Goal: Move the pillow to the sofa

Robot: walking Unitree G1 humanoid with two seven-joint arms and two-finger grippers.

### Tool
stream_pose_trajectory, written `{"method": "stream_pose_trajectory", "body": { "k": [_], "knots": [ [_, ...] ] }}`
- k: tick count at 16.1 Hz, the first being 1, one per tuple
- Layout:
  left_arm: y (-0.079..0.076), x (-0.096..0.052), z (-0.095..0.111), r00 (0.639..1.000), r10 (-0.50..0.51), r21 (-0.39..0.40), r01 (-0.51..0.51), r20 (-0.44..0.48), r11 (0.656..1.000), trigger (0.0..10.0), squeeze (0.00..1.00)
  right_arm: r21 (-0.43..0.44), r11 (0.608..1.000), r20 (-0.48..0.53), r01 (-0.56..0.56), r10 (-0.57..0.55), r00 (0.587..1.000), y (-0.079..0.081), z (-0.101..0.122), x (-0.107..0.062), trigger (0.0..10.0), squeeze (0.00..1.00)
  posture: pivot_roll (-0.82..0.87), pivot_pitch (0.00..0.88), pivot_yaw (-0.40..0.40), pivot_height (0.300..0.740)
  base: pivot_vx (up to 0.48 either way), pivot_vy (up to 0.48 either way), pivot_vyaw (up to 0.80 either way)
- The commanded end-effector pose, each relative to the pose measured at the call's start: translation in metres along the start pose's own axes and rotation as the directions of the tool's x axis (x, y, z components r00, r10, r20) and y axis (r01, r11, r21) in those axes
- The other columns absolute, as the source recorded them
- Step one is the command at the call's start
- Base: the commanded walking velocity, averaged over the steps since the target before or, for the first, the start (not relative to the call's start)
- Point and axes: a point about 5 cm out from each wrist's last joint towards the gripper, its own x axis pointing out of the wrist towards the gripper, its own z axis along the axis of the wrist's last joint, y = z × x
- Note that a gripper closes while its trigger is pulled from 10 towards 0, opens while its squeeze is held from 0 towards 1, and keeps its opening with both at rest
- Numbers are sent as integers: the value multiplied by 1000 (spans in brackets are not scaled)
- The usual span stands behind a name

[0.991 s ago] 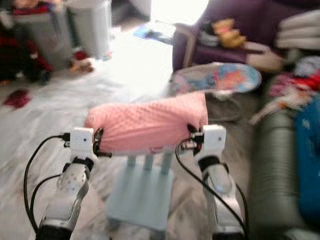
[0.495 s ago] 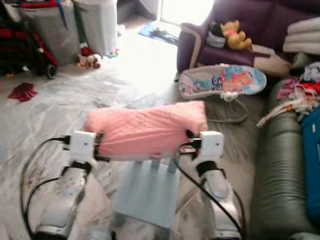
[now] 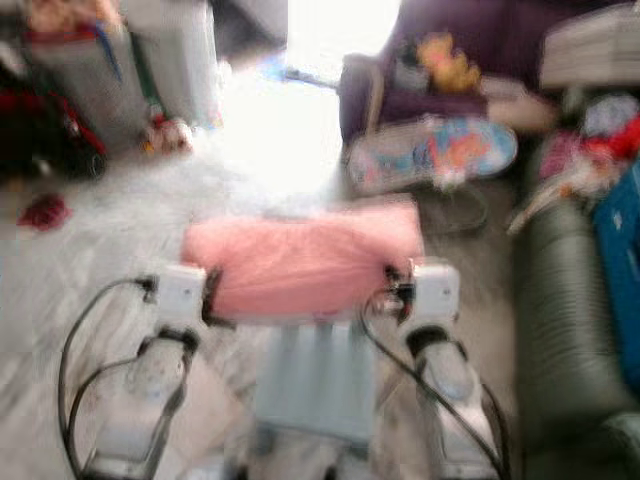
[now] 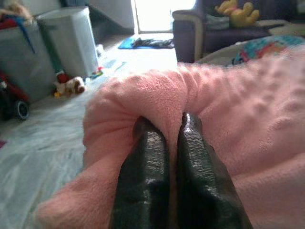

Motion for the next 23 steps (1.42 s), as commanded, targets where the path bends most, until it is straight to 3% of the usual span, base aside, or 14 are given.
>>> {"method": "stream_pose_trajectory", "body": {
  "k": [1, 5, 9, 18, 23],
  "knots": [
    [9, 0, 5, 999, 28, 29, -29, 17, 999, 10000, 0, 5, 1000, 38, -11, 11, 999, 4, 8, 4, 10000, 0, 0, 0, -37, 740, 0, 480, 0],
    [8, 0, 6, 1000, 20, 31, -20, 22, 999, 10000, 0, 3, 1000, 33, -12, 12, 999, 5, 7, 4, 10000, 0, 1, 0, -37, 740, 0, 480, 0],
    [7, -1, 7, 999, -2, 21, 1, 35, 1000, 10000, 0, 5, 1000, 28, -13, 13, 1000, 7, 6, 4, 10000, 0, 1, 0, -39, 740, 0, 65, 0],
    [6, 3, 6, 998, -54, -110, 53, -10, 993, 10000, 0, 4, 1000, 18, -6, 6, 1000, 5, 4, 6, 10000, 0, -5, 0, -35, 740, 0, 0, -774],
    [0, 3, 10, 995, -96, -136, 96, 11, 986, 10000, 0, 1, 1000, 22, -3, 3, 1000, 3, 6, 7, 10000, 0, -11, 0, -37, 740, 0, 0, -723]
  ]
}}
